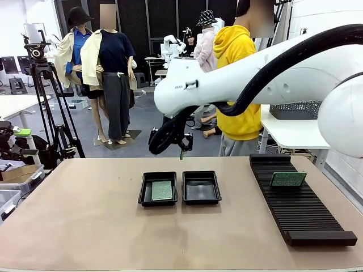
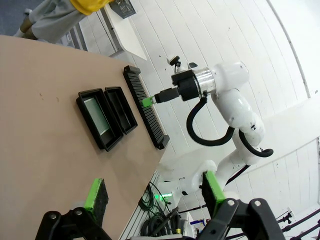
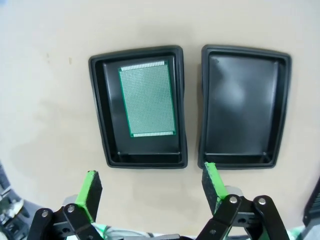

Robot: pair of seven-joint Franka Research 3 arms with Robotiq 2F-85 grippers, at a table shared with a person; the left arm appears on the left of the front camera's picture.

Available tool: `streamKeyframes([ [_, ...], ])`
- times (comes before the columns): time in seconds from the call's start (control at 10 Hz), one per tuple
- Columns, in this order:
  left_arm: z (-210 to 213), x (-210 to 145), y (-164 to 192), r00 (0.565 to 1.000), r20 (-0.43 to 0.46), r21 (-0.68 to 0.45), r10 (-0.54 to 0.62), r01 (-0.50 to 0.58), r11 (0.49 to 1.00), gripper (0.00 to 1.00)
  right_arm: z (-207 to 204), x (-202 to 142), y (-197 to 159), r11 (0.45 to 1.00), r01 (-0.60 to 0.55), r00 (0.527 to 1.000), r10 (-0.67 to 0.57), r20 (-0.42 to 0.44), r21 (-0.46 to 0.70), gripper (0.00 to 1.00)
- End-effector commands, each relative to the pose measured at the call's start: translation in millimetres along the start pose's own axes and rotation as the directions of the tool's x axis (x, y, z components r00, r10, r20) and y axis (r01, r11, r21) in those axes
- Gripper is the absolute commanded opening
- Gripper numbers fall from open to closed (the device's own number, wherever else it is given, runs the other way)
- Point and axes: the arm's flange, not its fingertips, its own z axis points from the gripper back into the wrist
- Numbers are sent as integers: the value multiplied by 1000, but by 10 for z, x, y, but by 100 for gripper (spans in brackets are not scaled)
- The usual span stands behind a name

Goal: Inspect and transfer BCBs to ESD trays.
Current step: Pick up the ESD tray and place it on the left side of the table.

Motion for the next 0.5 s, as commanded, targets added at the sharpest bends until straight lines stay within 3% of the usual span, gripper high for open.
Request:
streamKeyframes([
  [0.0, -260, -61, -150, 999, -30, 44, 41, -40, 998, 100, 264, -57, -367, 995, 11, 1000, -10, -5, 96, 100],
  [0.4, -1153, -94, -565, 984, -175, 144, 28, -2, 990, 100, 631, 111, -1093, 986, 62, 996, -52, -68, 151, 100],
])
